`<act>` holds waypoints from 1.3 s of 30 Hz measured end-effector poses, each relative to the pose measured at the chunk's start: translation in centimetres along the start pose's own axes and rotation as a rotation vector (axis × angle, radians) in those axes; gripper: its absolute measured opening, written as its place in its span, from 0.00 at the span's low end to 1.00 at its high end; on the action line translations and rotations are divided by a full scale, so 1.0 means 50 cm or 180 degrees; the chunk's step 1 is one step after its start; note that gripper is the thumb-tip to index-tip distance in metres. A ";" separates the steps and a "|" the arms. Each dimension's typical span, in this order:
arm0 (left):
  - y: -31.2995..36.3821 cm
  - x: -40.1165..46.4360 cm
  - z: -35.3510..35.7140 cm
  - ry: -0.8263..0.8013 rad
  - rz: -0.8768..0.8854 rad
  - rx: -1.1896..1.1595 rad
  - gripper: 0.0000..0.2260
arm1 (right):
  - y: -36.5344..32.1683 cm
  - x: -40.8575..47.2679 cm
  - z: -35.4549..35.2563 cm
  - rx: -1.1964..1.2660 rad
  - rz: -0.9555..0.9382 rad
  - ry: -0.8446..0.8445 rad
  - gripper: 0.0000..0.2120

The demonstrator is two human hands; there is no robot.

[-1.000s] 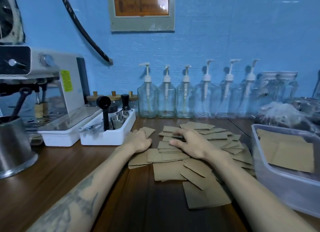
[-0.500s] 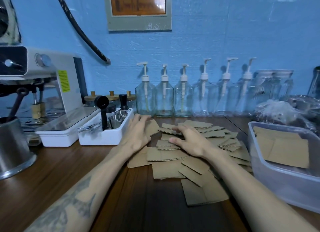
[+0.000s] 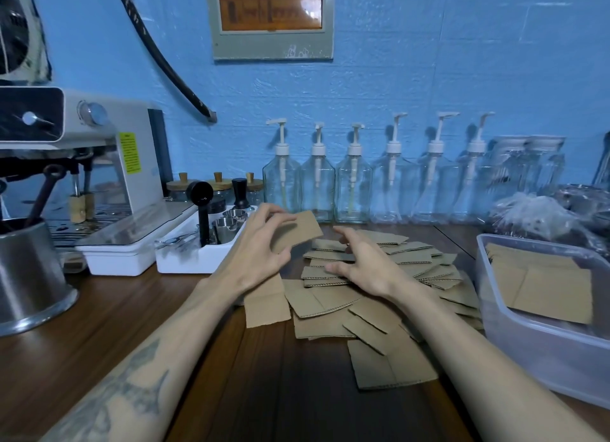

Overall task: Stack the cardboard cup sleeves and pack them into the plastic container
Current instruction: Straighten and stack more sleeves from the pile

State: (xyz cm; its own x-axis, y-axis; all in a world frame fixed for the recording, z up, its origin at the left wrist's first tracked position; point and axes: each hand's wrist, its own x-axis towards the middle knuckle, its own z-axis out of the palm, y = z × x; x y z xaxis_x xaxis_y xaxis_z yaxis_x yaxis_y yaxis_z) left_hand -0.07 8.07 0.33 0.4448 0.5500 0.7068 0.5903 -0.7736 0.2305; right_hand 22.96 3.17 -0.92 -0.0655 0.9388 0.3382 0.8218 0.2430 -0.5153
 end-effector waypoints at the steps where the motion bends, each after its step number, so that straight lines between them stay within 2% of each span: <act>1: 0.008 -0.001 0.003 -0.0104 0.0096 -0.0062 0.23 | 0.000 0.000 -0.001 0.0036 -0.0004 0.0007 0.41; 4: 0.026 -0.001 0.019 -0.0373 0.0303 -0.0177 0.22 | 0.006 0.000 -0.006 0.0135 -0.0014 0.0062 0.45; 7: 0.034 0.002 0.032 -0.0347 0.0471 -0.0306 0.21 | 0.010 0.000 -0.010 0.0140 -0.0040 0.0091 0.48; 10: 0.031 0.004 0.042 -0.0319 0.0516 -0.0513 0.22 | 0.011 0.003 -0.013 0.0102 -0.0094 0.0115 0.45; 14: 0.019 0.002 0.052 -0.0389 0.0433 -0.0567 0.22 | 0.014 0.004 -0.018 -0.0171 -0.0151 0.0151 0.37; 20: -0.003 -0.003 0.047 -0.0771 0.0094 -0.0351 0.31 | 0.021 -0.002 -0.036 -0.0232 0.0026 0.0314 0.36; 22: -0.008 -0.004 0.040 -0.0759 0.0062 -0.0354 0.27 | 0.021 -0.006 -0.040 -0.0124 0.0092 0.0334 0.36; 24: -0.010 -0.003 0.034 -0.0554 0.0103 -0.0411 0.19 | 0.020 -0.011 -0.042 -0.0092 0.0079 0.0267 0.31; 27: 0.002 -0.002 0.023 -0.0214 -0.0176 -0.0888 0.11 | 0.014 -0.016 -0.042 -0.0147 -0.0058 0.0284 0.16; 31: 0.020 -0.002 0.020 -0.0087 -0.0588 -0.1513 0.06 | 0.003 -0.014 -0.046 0.0547 -0.0047 0.0618 0.03; 32: 0.023 0.000 0.018 -0.0108 -0.0714 -0.1746 0.05 | 0.002 -0.011 -0.047 0.0804 0.0000 0.0713 0.03; 35: 0.011 0.006 0.013 -0.0162 -0.0989 -0.2092 0.05 | 0.006 -0.004 -0.046 0.1167 0.0047 0.0847 0.12; 39: -0.012 -0.003 0.024 -0.0595 -0.1418 -0.2081 0.07 | 0.014 -0.004 -0.030 0.1144 0.0129 0.0433 0.16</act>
State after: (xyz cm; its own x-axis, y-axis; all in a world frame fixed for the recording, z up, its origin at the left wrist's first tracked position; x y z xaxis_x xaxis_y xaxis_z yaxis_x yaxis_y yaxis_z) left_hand 0.31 8.84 -0.74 0.4003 0.8483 0.3466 0.2513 -0.4653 0.8487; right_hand 24.36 2.78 -0.18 0.0585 0.9142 0.4010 0.5698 0.2993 -0.7654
